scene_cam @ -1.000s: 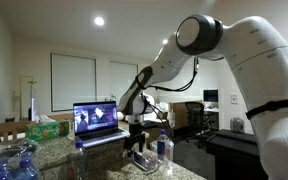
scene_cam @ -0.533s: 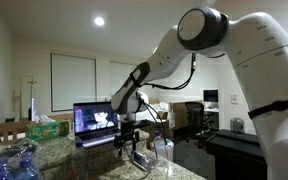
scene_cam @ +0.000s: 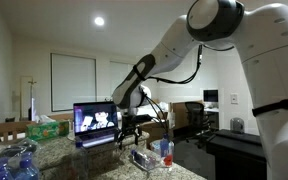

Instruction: Move the three empty water bottles to the right

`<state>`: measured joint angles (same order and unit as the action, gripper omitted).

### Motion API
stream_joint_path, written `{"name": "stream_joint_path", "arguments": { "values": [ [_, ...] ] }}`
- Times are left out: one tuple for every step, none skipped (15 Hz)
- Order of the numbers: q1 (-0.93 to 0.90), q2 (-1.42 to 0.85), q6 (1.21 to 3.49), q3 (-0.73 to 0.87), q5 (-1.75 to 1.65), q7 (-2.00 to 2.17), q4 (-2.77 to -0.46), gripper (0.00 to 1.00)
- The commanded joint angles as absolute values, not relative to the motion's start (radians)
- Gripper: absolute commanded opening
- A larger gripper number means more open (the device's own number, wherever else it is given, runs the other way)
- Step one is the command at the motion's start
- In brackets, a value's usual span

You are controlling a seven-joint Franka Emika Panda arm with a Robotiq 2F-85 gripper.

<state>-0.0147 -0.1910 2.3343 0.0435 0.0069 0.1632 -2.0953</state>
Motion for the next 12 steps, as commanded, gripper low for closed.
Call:
{"name": "stream_joint_path", "arguments": {
  "values": [
    [-0.02,-0.115,2.347,0.057,-0.034,0.281,-2.177,1.0],
    [-0.019,-0.104,2.345,0.058,-0.041,0.304,-2.189,1.0],
    [-0.018,-0.091,2.352,0.062,-0.051,0.337,-2.202,1.0],
    [-0.015,-0.08,2.35,0.065,-0.054,0.364,-2.211,1.0],
    [-0.01,-0.072,2.346,0.066,-0.048,0.377,-2.222,1.0],
    [-0.008,-0.061,2.343,0.068,-0.048,0.396,-2.232,1.0],
    [-0.006,-0.053,2.347,0.07,-0.044,0.41,-2.247,1.0],
    [-0.004,-0.045,2.348,0.071,-0.04,0.42,-2.259,1.0],
    [-0.002,-0.04,2.347,0.073,-0.034,0.428,-2.274,1.0],
    [-0.001,-0.032,2.353,0.072,-0.027,0.431,-2.294,1.0],
    [0.0,-0.02,2.364,0.069,-0.017,0.427,-2.323,1.0],
    [0.0,-0.011,2.384,0.068,-0.015,0.433,-2.353,1.0]
  ]
}}
